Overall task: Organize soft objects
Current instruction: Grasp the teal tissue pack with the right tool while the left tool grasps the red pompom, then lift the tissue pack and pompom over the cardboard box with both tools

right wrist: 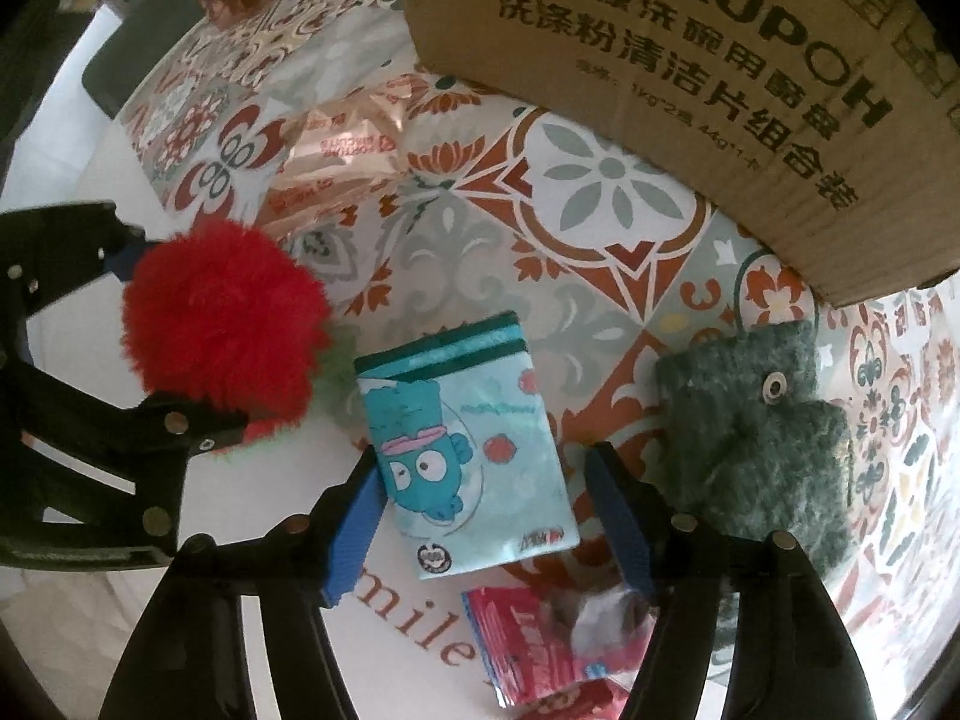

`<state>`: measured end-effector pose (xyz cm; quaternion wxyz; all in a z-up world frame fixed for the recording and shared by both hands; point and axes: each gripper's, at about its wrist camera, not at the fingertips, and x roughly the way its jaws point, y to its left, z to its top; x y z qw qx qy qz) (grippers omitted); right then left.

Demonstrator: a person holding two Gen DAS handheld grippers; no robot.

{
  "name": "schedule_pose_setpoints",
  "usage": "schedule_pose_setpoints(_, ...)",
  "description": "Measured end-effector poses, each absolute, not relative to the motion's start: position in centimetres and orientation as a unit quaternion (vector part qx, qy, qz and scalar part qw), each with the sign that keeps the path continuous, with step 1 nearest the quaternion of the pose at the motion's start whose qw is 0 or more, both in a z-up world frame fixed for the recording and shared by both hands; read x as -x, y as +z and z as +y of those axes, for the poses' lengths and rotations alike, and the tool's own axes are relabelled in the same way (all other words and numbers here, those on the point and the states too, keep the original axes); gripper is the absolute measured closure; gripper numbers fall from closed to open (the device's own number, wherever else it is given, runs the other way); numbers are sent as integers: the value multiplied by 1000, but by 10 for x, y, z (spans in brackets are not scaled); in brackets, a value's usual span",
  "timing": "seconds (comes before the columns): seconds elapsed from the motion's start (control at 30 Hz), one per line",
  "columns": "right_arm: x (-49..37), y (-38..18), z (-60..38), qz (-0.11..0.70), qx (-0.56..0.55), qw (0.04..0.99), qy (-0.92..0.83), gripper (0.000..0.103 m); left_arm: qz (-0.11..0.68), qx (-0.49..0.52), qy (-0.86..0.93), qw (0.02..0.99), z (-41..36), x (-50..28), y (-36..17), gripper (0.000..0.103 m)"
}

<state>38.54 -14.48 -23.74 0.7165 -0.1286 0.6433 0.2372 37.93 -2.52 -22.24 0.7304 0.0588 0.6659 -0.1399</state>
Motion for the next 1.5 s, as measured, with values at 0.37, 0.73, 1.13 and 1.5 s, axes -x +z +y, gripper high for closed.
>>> schedule_pose_setpoints(0.37, -373, -230, -156, 626, 88, 744, 216, 47, 669, -33, -146, 728, -31, -381, -232, 58)
schedule_pose_setpoints(0.73, -357, -216, -160, 599, 36, 783, 164, 47, 648, -13, -132, 750, -16, -353, -221, 66)
schedule_pose_setpoints(1.13, -336, -191, -171, 560, -54, 816, 129, 47, 591, 27, -119, 797, 1, -317, -188, 66)
schedule_pose_setpoints(1.5, -322, -155, -182, 519, -91, 842, 110, 47, 538, 28, -116, 835, -5, -323, -149, 66)
